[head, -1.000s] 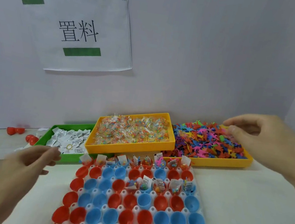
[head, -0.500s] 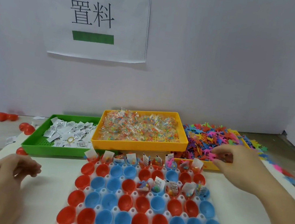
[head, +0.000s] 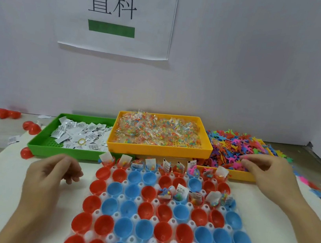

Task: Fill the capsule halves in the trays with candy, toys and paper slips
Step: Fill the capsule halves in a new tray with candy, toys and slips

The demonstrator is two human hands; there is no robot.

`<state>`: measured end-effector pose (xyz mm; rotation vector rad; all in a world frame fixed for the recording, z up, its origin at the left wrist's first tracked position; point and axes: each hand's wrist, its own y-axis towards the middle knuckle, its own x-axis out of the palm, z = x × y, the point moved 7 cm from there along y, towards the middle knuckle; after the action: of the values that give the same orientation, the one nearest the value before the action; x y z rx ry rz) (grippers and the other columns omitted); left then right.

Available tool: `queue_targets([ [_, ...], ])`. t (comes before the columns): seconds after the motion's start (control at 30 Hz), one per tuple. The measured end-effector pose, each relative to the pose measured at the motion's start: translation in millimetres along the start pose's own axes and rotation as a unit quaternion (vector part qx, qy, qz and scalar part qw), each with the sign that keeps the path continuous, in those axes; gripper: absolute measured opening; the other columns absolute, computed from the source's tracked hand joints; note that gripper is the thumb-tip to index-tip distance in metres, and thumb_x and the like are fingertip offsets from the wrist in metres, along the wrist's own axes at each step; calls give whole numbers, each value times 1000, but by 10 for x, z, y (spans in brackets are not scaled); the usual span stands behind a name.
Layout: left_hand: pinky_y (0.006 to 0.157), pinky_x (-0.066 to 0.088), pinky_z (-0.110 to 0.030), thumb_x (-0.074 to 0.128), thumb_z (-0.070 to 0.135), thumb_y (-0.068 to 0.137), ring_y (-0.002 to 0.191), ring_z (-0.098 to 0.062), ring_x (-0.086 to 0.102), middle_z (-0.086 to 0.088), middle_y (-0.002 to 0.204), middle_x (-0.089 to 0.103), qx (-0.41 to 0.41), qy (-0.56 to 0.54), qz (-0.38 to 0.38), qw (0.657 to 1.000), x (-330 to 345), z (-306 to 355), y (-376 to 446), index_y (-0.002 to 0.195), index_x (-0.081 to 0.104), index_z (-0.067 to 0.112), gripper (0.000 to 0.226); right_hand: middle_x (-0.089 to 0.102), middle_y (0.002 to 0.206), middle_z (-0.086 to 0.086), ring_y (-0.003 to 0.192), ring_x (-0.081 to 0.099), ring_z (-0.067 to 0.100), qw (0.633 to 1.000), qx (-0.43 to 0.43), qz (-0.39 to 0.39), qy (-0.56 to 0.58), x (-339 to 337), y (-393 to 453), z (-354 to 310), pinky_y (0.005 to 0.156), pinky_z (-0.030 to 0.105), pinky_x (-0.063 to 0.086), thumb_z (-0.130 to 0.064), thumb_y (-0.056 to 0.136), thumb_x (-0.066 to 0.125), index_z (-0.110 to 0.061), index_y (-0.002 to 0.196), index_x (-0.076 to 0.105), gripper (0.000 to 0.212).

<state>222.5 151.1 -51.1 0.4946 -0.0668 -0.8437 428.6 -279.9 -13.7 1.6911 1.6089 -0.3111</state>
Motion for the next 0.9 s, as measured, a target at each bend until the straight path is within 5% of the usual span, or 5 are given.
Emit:
queue_targets([
  [0.13,53,42,-35,41,-9,95,62,-38,53,-13,62,61,0,7,-14,1000,43,38,-6,66,63,-3,37,75,82,5,80,71,18,999,6,3,45,-26,-4,-26,71,24,52,-12,87,75,-17,96,76,11],
  [0.3,51,43,-21,55,7,82,54,-18,53,-13,58,59,-2,12,-47,999,136,111,-23,62,61,-3,23,74,72,-1,62,65,6,994,-26,18,106,-108,-39,-415,57,9,48,-14,82,79,-21,79,74,10],
  [0.4,54,45,-18,57,3,84,55,-12,55,-10,58,61,-5,42,-66,997,173,97,-45,62,63,3,23,75,73,-7,67,69,5,989,-63,-64,117,37,-157,-823,64,17,54,-17,80,81,-25,81,77,9],
  [0.63,55,45,-26,53,18,76,55,-11,56,-6,57,62,-16,65,-79,995,179,113,-61,60,63,12,20,75,74,-14,71,72,1,950,-145,-261,93,570,-526,-1594,68,9,52,-16,84,79,-28,82,80,12],
  [0.9,54,43,-23,53,19,77,55,-10,55,-5,57,61,-13,72,-81,994,187,148,-61,59,63,10,22,73,78,-16,76,66,-6,932,-198,-304,-17,1003,-697,-1793,67,9,50,-19,87,77,-28,81,78,10],
])
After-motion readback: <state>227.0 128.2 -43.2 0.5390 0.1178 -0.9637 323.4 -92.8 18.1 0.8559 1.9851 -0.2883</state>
